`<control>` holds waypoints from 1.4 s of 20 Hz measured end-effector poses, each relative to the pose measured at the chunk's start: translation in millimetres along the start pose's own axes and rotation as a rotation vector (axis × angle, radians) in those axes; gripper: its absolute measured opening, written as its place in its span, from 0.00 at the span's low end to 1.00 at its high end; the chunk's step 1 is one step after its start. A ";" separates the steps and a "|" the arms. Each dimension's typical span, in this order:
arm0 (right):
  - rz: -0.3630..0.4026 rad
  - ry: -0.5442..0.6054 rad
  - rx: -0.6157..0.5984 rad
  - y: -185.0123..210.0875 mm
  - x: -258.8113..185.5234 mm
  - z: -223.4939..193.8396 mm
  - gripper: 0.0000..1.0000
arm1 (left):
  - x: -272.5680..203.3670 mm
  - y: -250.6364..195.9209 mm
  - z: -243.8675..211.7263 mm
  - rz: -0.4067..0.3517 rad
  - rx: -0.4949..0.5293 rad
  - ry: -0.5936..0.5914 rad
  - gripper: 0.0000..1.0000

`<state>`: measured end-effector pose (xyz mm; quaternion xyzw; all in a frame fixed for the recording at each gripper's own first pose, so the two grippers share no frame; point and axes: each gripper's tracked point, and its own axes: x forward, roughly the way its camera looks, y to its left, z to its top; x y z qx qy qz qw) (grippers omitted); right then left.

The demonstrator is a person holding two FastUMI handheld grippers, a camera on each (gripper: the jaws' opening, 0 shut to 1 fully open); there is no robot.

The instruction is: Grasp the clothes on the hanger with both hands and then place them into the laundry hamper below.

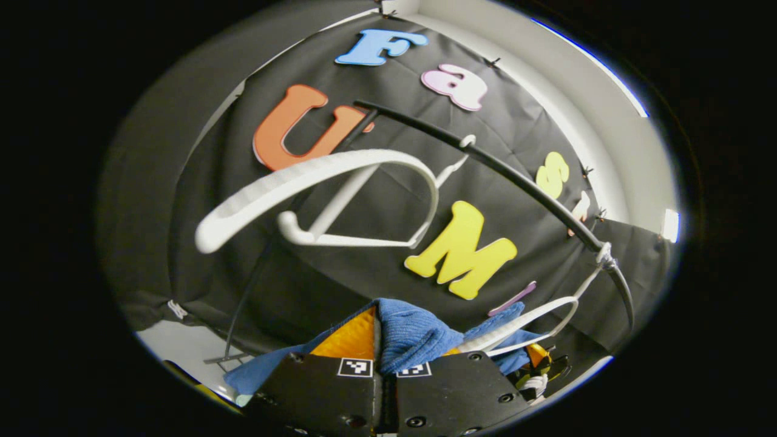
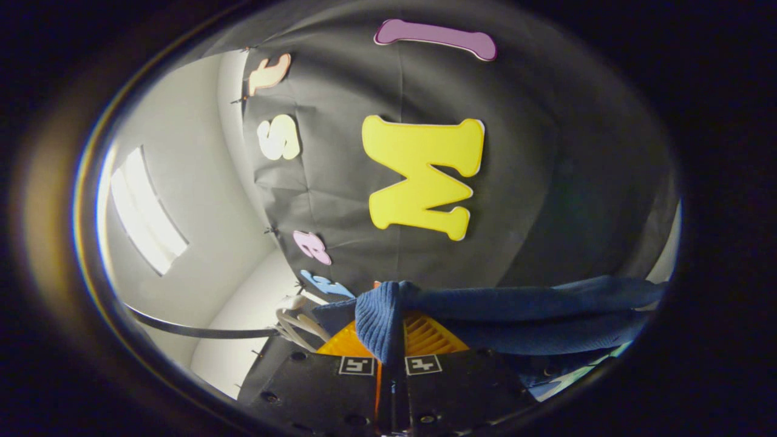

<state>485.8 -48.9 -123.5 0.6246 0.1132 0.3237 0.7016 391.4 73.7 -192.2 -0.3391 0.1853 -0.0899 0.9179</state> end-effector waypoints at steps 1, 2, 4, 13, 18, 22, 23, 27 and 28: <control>-0.013 0.013 -0.011 -4.9 0.4 -6.7 0.05 | -4.4 5.5 -9.1 0.018 -0.001 0.012 0.06; -0.025 0.028 -0.021 -8.0 -0.5 -14.5 0.05 | -11.1 11.1 -18.3 0.039 0.004 0.021 0.06; -0.049 0.051 -0.020 -16.6 -2.5 -30.8 0.05 | -18.8 24.2 -31.2 0.078 0.013 0.056 0.06; -0.145 0.124 -0.055 -28.1 -18.9 -97.5 0.05 | -54.6 14.2 -74.8 0.096 0.089 0.146 0.06; -0.114 0.197 -0.123 13.4 -9.5 -153.5 0.05 | -76.2 -27.7 -79.5 0.020 0.146 0.174 0.06; -0.063 0.256 -0.164 52.4 0.3 -206.9 0.05 | -94.4 -70.8 -81.0 -0.070 0.170 0.174 0.05; -0.058 0.272 -0.177 58.2 1.2 -220.5 0.05 | -97.5 -80.9 -84.8 -0.092 0.175 0.179 0.05; -0.087 0.334 -0.260 57.5 3.2 -265.8 0.05 | -102.0 -92.4 -105.6 -0.100 0.219 0.207 0.06; -0.099 0.353 -0.277 54.8 1.0 -277.3 0.05 | -103.1 -88.4 -111.0 -0.090 0.220 0.213 0.06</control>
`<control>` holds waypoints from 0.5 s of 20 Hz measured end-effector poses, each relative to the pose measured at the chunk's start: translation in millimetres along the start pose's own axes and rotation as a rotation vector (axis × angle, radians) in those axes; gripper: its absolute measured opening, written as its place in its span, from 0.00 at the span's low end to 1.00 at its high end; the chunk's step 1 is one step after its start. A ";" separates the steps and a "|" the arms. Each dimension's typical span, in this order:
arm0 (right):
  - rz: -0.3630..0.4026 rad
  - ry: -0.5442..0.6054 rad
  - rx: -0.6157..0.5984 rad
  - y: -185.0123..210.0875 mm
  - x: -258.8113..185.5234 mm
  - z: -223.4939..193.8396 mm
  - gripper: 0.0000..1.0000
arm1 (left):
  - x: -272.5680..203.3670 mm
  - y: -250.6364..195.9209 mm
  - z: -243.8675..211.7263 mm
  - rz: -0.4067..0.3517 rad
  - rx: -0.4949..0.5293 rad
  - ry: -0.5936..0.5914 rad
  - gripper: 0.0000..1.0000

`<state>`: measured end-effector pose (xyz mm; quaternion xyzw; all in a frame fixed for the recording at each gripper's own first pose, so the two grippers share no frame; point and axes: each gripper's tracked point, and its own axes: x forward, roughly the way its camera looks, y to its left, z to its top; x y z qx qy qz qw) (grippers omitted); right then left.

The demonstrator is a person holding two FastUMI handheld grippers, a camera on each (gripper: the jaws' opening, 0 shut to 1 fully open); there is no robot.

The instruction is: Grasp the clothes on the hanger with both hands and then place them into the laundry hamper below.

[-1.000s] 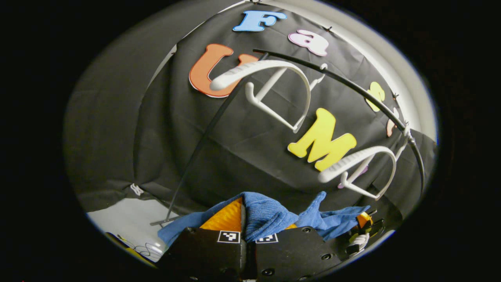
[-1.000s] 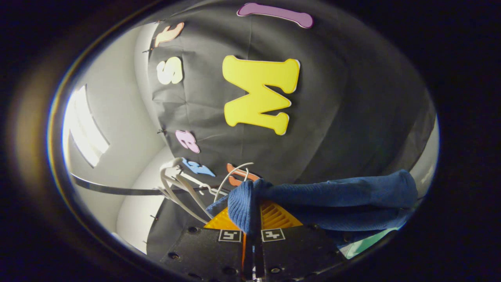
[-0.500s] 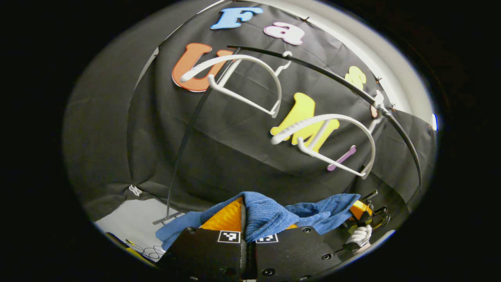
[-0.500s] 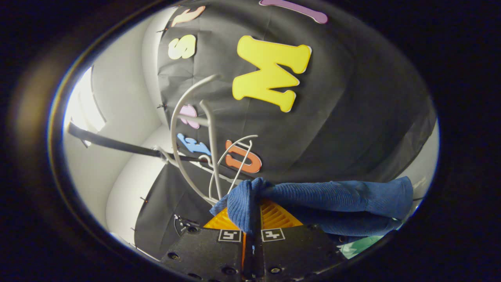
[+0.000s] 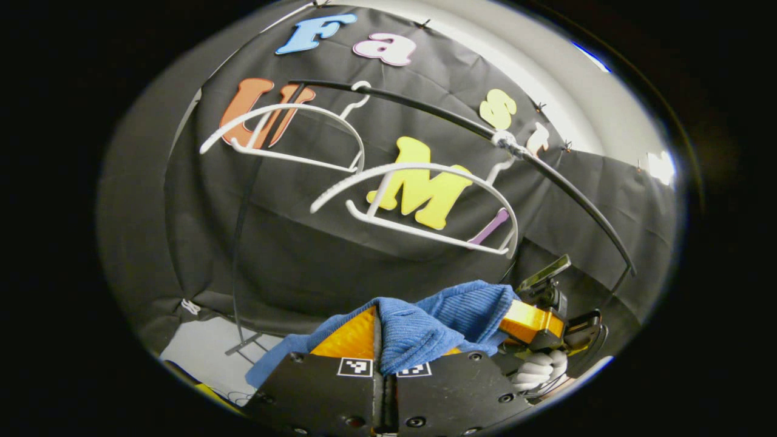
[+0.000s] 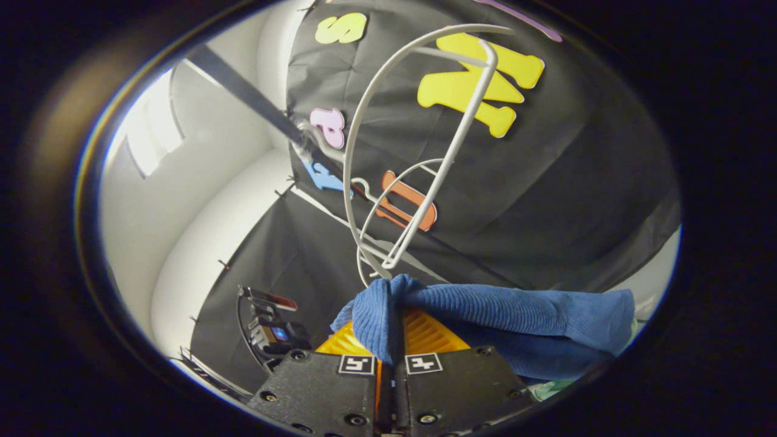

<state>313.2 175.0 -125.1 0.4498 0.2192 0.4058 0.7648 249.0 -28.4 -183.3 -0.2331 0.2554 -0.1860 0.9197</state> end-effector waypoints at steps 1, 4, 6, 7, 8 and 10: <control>-0.012 0.016 -0.010 -4.0 2.8 -9.9 0.06 | 0.4 2.0 -9.9 0.002 -0.002 0.012 0.06; -0.107 0.059 -0.034 -39.9 0.7 -43.9 0.05 | 7.2 17.1 -50.2 0.030 -0.016 0.067 0.06; -0.179 0.088 -0.031 -70.3 -2.5 -65.7 0.06 | 12.5 33.2 -87.2 0.064 -0.037 0.115 0.06; -0.213 0.105 -0.030 -87.9 -3.2 -75.9 0.05 | 13.9 41.2 -104.9 0.083 -0.046 0.137 0.06; -0.250 0.122 -0.021 -104.3 -3.4 -85.5 0.06 | 19.8 46.4 -120.5 0.098 -0.063 0.156 0.06; -0.307 0.153 0.029 -135.1 -7.1 -106.2 0.06 | 30.2 58.0 -155.2 0.124 -0.115 0.185 0.06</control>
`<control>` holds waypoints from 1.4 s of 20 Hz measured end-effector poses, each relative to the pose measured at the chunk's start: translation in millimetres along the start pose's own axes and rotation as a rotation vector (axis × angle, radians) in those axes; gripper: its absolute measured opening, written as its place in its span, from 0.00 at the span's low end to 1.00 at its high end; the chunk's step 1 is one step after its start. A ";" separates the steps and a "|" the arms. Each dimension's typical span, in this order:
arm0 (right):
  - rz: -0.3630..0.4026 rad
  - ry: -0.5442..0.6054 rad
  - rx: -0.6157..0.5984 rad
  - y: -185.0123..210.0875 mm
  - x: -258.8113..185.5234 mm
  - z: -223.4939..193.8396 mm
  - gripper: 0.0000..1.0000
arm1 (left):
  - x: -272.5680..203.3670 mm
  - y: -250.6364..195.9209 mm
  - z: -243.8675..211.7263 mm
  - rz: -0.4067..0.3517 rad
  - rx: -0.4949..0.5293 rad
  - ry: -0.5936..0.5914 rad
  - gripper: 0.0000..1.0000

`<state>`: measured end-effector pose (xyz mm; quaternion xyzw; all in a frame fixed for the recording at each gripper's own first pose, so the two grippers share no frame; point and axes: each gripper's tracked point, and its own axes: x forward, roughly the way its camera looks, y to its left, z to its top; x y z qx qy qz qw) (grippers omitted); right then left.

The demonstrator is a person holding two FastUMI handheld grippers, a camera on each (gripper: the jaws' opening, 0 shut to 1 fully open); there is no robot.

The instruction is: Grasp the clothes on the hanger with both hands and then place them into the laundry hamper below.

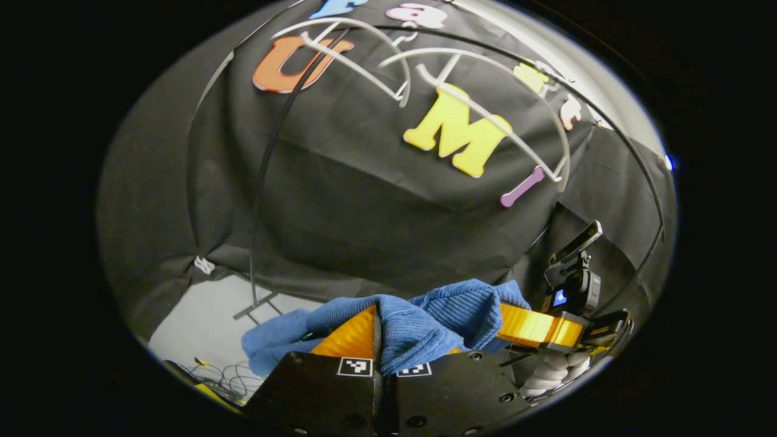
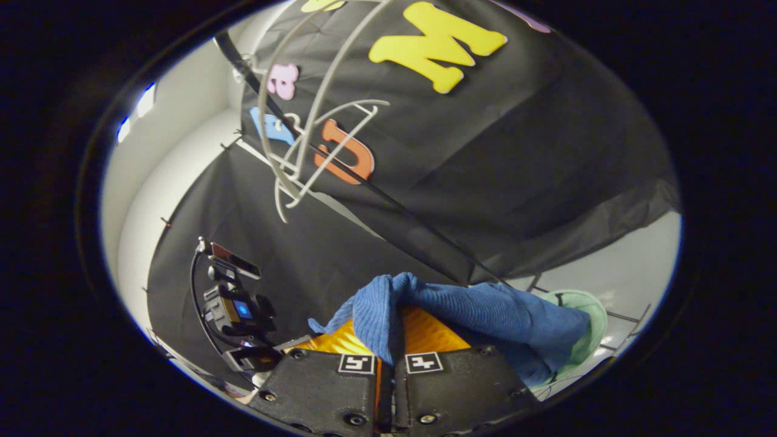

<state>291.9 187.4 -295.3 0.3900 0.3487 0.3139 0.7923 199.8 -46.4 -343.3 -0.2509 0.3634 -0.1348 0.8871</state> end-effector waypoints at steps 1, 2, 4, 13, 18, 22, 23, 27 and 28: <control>-0.022 0.010 0.024 -12.9 4.6 -6.1 0.06 | 9.0 3.1 -13.2 0.002 -0.027 0.014 0.06; -0.044 0.020 0.041 -24.0 7.8 -13.8 0.06 | 18.6 9.0 -28.6 0.008 -0.048 0.034 0.06; -0.094 0.044 0.063 -42.8 12.7 -24.9 0.06 | 27.8 22.0 -58.6 0.035 -0.068 0.075 0.06; -0.336 0.188 0.114 -136.6 16.8 -93.7 0.06 | 60.3 85.1 -165.8 0.221 -0.181 0.269 0.06; -0.435 0.253 0.182 -166.5 9.8 -130.6 0.06 | 52.8 92.9 -207.5 0.298 -0.215 0.357 0.06; -0.445 0.262 0.187 -164.2 9.5 -129.2 0.06 | 49.3 100.9 -212.8 0.326 -0.221 0.370 0.06; -0.449 0.266 0.189 -164.9 9.5 -130.0 0.06 | 46.3 102.4 -211.9 0.336 -0.214 0.374 0.06; -0.473 0.261 0.184 -167.2 8.4 -131.3 0.06 | 42.3 111.4 -208.6 0.369 -0.196 0.364 0.07; -0.484 0.258 0.181 -168.6 7.4 -130.3 0.06 | 42.7 112.8 -210.2 0.380 -0.196 0.361 0.07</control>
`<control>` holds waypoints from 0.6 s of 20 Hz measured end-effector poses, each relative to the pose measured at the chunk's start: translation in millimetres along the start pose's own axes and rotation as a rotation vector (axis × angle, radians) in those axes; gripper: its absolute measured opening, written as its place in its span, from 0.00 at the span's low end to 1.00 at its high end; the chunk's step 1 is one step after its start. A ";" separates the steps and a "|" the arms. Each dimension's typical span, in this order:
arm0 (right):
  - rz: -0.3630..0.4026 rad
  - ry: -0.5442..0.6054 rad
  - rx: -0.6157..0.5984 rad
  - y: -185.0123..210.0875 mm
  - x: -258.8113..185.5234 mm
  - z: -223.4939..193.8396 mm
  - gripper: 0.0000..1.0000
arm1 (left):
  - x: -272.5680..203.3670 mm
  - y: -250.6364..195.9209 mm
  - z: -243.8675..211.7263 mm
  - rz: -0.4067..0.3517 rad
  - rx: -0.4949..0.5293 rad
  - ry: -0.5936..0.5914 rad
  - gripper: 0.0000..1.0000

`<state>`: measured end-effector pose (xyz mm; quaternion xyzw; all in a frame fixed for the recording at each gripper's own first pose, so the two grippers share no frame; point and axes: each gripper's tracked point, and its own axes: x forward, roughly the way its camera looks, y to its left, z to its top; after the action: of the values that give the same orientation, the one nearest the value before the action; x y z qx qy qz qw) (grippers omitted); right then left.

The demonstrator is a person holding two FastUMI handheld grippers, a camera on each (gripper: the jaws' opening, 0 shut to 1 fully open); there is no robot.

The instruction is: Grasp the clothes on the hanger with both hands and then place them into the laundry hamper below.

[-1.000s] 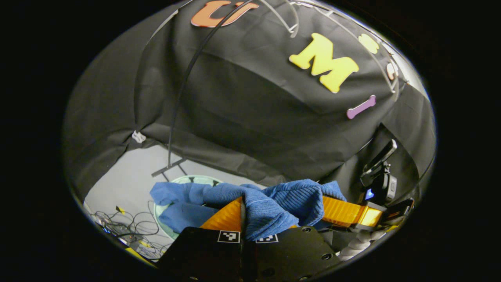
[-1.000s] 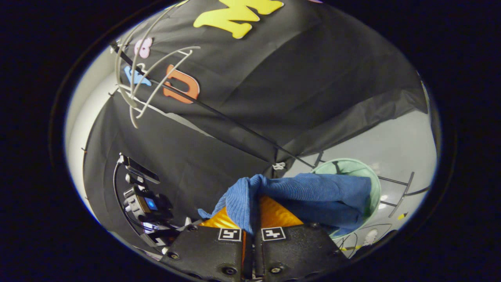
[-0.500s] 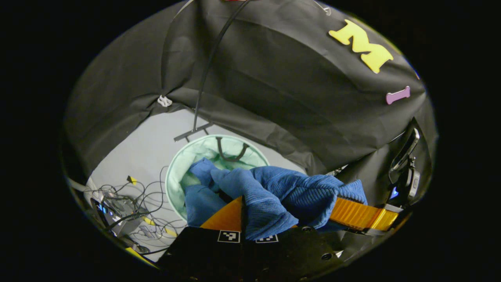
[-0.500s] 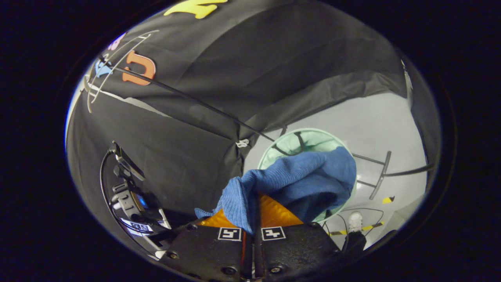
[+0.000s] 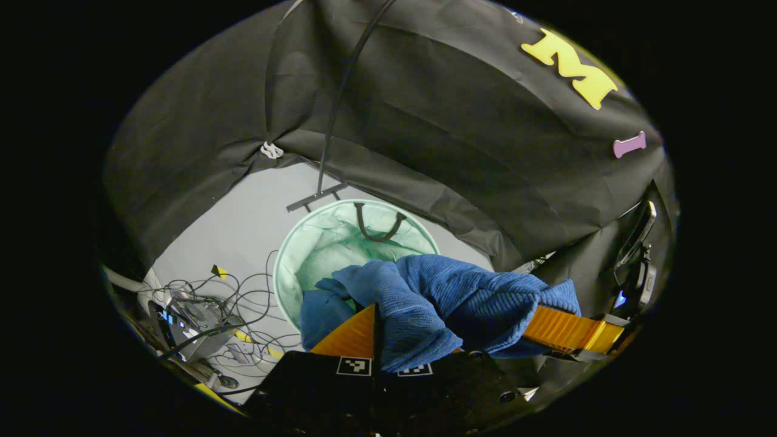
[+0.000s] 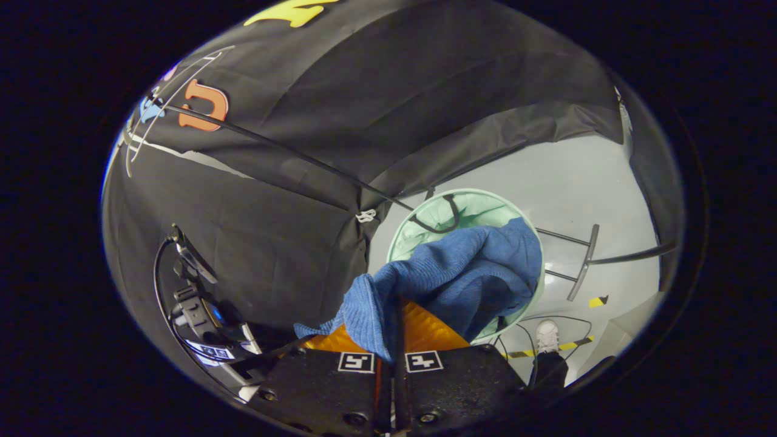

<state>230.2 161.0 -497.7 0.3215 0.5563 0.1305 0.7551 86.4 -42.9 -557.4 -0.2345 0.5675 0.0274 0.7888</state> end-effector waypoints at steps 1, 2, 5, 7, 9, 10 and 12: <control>-0.017 -0.009 0.001 -2.2 -0.3 2.0 0.06 | 2.1 2.4 -2.0 0.011 0.004 -0.001 0.09; -0.032 -0.017 0.007 -1.9 -0.8 2.9 0.06 | -0.7 3.5 0.8 0.013 0.007 -0.004 0.09; -0.038 -0.028 0.028 -2.6 2.6 1.4 0.06 | -4.0 -9.8 1.4 -0.049 0.002 -0.002 0.49; -0.031 -0.028 0.045 -3.6 3.1 -3.5 0.12 | -11.3 -11.4 10.4 -0.047 0.030 -0.020 0.80; -0.022 -0.047 0.071 -8.0 3.1 -7.1 0.34 | -21.2 -7.0 12.3 -0.037 0.044 -0.036 0.94; -0.018 -0.062 0.079 -6.3 -1.9 -3.0 0.47 | -21.8 -7.8 14.4 -0.042 0.040 -0.039 0.94; -0.037 -0.079 0.071 -10.8 -5.3 -2.2 0.78 | -27.4 -4.0 14.0 -0.043 0.032 -0.044 0.94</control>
<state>224.5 150.6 -500.9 0.3428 0.5361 0.0839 0.7669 90.2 -34.7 -527.7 -0.2334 0.5454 0.0065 0.8050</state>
